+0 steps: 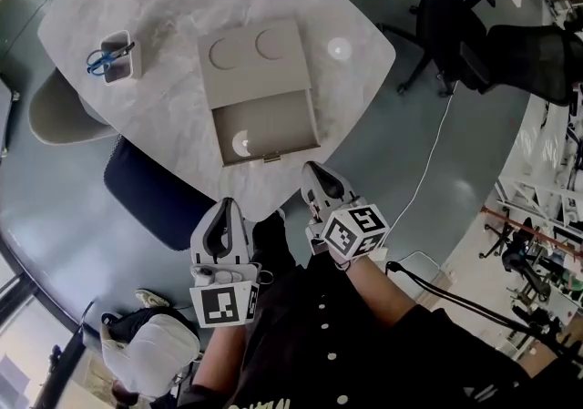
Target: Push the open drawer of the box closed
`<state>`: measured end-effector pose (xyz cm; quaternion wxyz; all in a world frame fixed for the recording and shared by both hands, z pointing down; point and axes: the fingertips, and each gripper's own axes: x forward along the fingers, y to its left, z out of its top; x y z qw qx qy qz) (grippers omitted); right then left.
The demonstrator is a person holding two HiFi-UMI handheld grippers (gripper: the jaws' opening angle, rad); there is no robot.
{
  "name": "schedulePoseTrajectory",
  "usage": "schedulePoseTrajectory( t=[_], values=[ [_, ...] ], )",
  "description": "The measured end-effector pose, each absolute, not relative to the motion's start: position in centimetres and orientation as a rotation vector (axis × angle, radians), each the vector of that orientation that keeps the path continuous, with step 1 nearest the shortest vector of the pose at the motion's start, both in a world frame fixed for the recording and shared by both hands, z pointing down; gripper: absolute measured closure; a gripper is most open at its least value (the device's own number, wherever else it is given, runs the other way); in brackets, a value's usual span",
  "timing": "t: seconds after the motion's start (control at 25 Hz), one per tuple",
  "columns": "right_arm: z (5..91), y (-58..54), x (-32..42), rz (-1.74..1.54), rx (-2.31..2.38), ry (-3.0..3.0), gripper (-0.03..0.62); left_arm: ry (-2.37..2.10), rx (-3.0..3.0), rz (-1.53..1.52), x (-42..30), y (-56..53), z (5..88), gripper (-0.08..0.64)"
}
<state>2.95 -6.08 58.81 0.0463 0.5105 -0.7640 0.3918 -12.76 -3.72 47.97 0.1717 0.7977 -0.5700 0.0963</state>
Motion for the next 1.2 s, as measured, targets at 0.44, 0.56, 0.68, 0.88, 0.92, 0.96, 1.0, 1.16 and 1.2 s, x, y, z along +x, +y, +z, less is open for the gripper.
schedulePoseTrajectory(
  t=[0.44,0.56,0.68,0.88,0.92,0.96,1.0,1.16,1.2],
  values=[
    [66.3,-4.1,0.2,1.639,1.543,-2.14,0.523,-1.552,2.192,0.309,-12.7,-2.9,52.6,0.541],
    [67.8,-4.1,-0.7,1.762,1.545,-2.097,0.514,-1.55,2.181,0.321,-13.0,-2.8,53.6,0.543],
    [68.9,-4.2,-1.2,1.886,1.556,-2.054,0.511,-1.546,2.172,0.333,-13.0,-2.5,54.3,0.543],
    [69.8,-4.7,-1.9,1.997,1.57,-2.022,0.502,-1.539,2.159,0.349,-13.1,-2.0,55.1,0.542],
    [69.9,-4.8,-2.0,2.002,1.569,-2.019,0.502,-1.538,2.159,0.352,-13.1,-2.0,55.1,0.541],
    [70.0,-4.9,-2.1,1.996,1.565,-2.018,0.502,-1.538,2.159,0.354,-13.1,-2.0,55.2,0.542],
    [70.2,-5.0,-2.2,1.988,1.559,-2.017,0.502,-1.537,2.159,0.355,-13.1,-2.0,55.3,0.543],
    [70.7,-5.2,-2.2,2.018,1.565,-2.003,0.503,-1.54,2.157,0.357,-13.3,-2.1,55.4,0.541],
    [70.8,-5.3,-2.2,2.028,1.568,-2.003,0.506,-1.542,2.156,0.358,-13.3,-2.1,55.5,0.543]
  ],
)
